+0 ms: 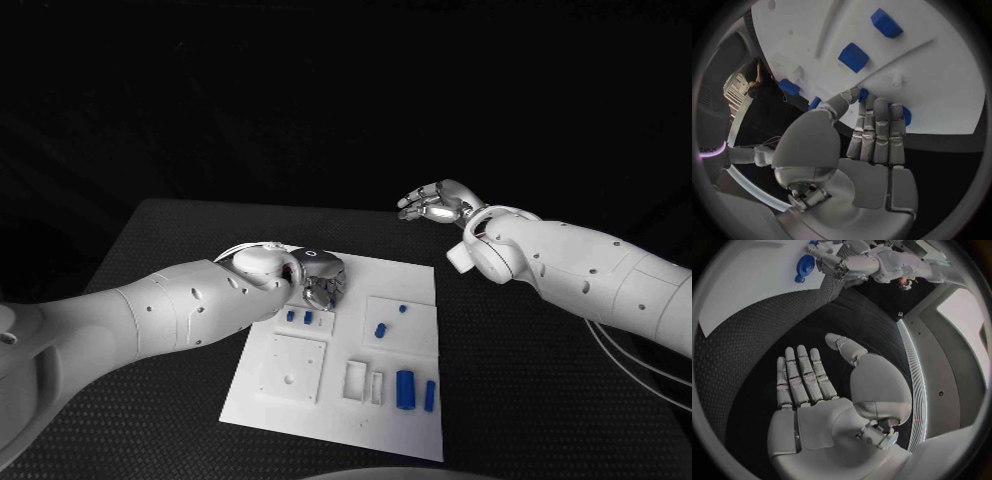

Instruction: Assemble the parts on the task board

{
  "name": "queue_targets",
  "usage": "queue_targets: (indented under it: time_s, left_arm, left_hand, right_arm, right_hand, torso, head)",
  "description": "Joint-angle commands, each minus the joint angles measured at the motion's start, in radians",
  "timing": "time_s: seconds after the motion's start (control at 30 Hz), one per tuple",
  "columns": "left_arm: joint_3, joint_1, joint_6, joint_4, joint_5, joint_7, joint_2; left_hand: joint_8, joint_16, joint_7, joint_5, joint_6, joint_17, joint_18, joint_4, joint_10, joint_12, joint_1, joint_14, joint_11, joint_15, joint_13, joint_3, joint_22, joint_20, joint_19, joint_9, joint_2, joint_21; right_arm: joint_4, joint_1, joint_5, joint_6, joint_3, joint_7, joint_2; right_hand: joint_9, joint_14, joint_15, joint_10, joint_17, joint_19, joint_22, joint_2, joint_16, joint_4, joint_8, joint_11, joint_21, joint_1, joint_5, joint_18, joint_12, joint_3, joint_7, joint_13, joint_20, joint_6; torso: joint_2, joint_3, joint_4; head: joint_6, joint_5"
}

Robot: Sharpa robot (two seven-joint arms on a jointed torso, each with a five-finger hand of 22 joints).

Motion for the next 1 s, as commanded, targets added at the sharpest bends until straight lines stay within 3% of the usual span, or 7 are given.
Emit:
queue_targets:
  time_s: [0.03, 0.57, 0.8, 1.0]
  left_arm:
    - [-0.004, -0.011, 0.017, -0.002, -0.027, -0.003, 0.003]
    - [-0.004, -0.012, 0.003, -0.001, -0.038, -0.005, 0.002]
    - [-0.004, -0.012, -0.046, -0.004, -0.041, 0.002, 0.000]
    - [-0.004, -0.012, -0.086, 0.000, -0.041, 0.009, -0.004]
  left_hand:
    - [0.007, 0.004, -0.001, -0.006, 0.008, 0.001, 0.008, 0.000, 0.003, -0.001, 0.000, 0.008, 0.003, -0.002, -0.005, 0.004, 0.005, -0.040, 0.010, -0.002, 0.006, 0.002]
    - [0.030, 0.005, -0.008, -0.004, 0.040, -0.006, 0.009, 0.003, 0.044, 0.009, 0.005, 0.027, -0.005, -0.009, -0.006, 0.009, 0.007, -0.046, 0.024, -0.004, 0.018, 0.000]
    - [0.044, 0.000, -0.014, 0.005, 0.060, -0.014, 0.012, -0.004, 0.071, 0.013, 0.022, 0.056, -0.011, -0.016, -0.006, 0.023, 0.004, -0.052, 0.044, -0.004, 0.028, -0.001]
    - [0.058, -0.020, -0.021, -0.007, 0.080, -0.029, 0.014, 0.003, 0.098, 0.011, 0.035, 0.096, -0.019, -0.024, -0.011, 0.065, -0.001, -0.060, 0.075, -0.009, 0.024, -0.005]
  right_arm:
    - [0.002, 0.000, -0.005, 0.011, 0.000, 0.010, 0.000]
    - [0.002, 0.000, -0.005, 0.008, 0.000, 0.010, -0.001]
    - [0.004, 0.000, -0.005, 0.008, 0.000, 0.010, -0.002]
    - [0.006, 0.000, -0.005, 0.007, 0.000, 0.010, -0.003]
  right_hand:
    - [-0.001, -0.003, 0.003, 0.006, -0.001, 0.007, 0.001, 0.000, 0.006, -0.001, 0.006, 0.002, -0.004, 0.002, 0.004, -0.012, -0.002, -0.005, 0.006, -0.001, -0.002, 0.004]
    - [-0.001, -0.003, 0.003, 0.005, -0.001, 0.008, 0.002, 0.000, 0.007, -0.001, 0.006, 0.002, -0.005, 0.001, 0.004, -0.012, -0.002, -0.005, 0.007, -0.001, -0.001, 0.004]
    - [-0.001, -0.003, 0.003, 0.005, -0.001, 0.008, 0.002, 0.000, 0.007, -0.001, 0.006, 0.003, -0.005, 0.001, 0.004, -0.012, -0.002, -0.006, 0.007, -0.001, -0.001, 0.004]
    - [-0.001, -0.003, 0.003, 0.005, -0.001, 0.008, 0.003, -0.001, 0.007, -0.001, 0.006, 0.003, -0.005, 0.001, 0.004, -0.012, -0.002, -0.006, 0.007, -0.001, -0.001, 0.004]
  torso:
    - [0.000, 0.0002, 0.0005]
    - [0.000, -0.0003, 0.0017]
    - [0.000, -0.0006, 0.0017]
    - [0.000, -0.0009, 0.0013]
  head:
    - [0.000, 0.000]
    - [-0.001, -0.003]
    - [0.000, -0.003]
    - [0.002, -0.003]
